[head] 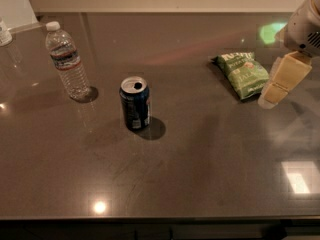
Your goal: Move green jalapeno chip bag near pepsi can
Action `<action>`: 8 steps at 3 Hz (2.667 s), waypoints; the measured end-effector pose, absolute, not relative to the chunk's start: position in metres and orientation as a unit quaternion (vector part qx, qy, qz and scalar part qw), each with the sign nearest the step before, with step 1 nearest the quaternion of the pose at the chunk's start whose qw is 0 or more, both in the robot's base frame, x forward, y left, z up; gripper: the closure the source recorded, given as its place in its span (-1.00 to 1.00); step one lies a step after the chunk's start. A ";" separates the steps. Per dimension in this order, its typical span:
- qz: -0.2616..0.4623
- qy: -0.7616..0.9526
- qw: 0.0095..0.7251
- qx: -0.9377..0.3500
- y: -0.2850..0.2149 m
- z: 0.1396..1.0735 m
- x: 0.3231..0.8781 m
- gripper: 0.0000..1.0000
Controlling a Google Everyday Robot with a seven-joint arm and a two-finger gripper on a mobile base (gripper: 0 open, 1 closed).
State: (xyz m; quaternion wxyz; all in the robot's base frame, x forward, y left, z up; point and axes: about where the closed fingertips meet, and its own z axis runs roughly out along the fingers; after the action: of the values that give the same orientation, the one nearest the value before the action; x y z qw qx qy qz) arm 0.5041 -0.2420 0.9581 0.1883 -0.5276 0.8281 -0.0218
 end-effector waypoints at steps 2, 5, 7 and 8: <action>-0.029 0.860 0.198 -0.470 -0.270 0.924 0.555 -1.00; -0.006 0.887 0.202 -0.414 -0.298 0.865 0.623 -1.00; -0.001 0.898 0.190 -0.396 -0.297 0.841 0.653 -0.71; 0.006 0.903 0.178 -0.391 -0.293 0.834 0.658 -0.24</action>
Offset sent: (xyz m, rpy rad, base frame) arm 0.0799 -0.0481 -0.0569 0.0279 -0.0274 -0.2111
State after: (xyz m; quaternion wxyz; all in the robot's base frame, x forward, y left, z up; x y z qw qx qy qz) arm 0.6580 -0.2932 0.8338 0.1775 -0.3914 0.9029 0.0057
